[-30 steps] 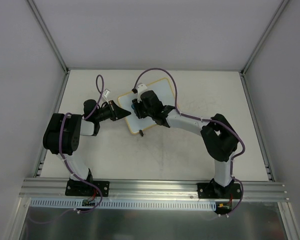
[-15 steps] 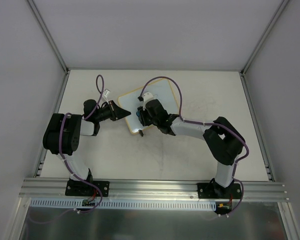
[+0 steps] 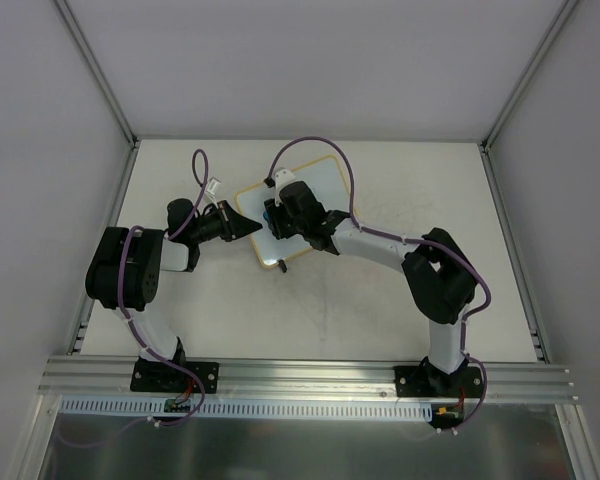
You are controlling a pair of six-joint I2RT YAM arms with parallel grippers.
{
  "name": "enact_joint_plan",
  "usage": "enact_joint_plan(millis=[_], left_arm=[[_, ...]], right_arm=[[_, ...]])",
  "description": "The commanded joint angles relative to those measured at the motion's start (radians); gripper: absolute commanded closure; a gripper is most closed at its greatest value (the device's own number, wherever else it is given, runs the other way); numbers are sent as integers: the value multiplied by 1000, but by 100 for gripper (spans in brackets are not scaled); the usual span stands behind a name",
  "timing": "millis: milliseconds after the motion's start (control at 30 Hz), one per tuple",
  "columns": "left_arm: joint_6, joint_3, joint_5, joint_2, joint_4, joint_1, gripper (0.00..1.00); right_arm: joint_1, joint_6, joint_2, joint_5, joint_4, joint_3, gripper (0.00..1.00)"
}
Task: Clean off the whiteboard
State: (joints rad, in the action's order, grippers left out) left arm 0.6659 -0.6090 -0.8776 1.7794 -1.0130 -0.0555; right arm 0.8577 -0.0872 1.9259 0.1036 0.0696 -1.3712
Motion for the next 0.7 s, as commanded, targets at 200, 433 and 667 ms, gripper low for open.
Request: enact_joint_plan(millis=[200, 433, 667], left_arm=[[-58, 25, 203, 0, 42, 13, 100], [-58, 25, 204, 0, 44, 13, 100], [-58, 23, 204, 0, 42, 13, 100]], right_arm=[[1, -2, 21, 24, -22, 7, 100], [-100, 46, -19, -10, 10, 109, 100], [-213, 56, -56, -24, 35, 184, 100]])
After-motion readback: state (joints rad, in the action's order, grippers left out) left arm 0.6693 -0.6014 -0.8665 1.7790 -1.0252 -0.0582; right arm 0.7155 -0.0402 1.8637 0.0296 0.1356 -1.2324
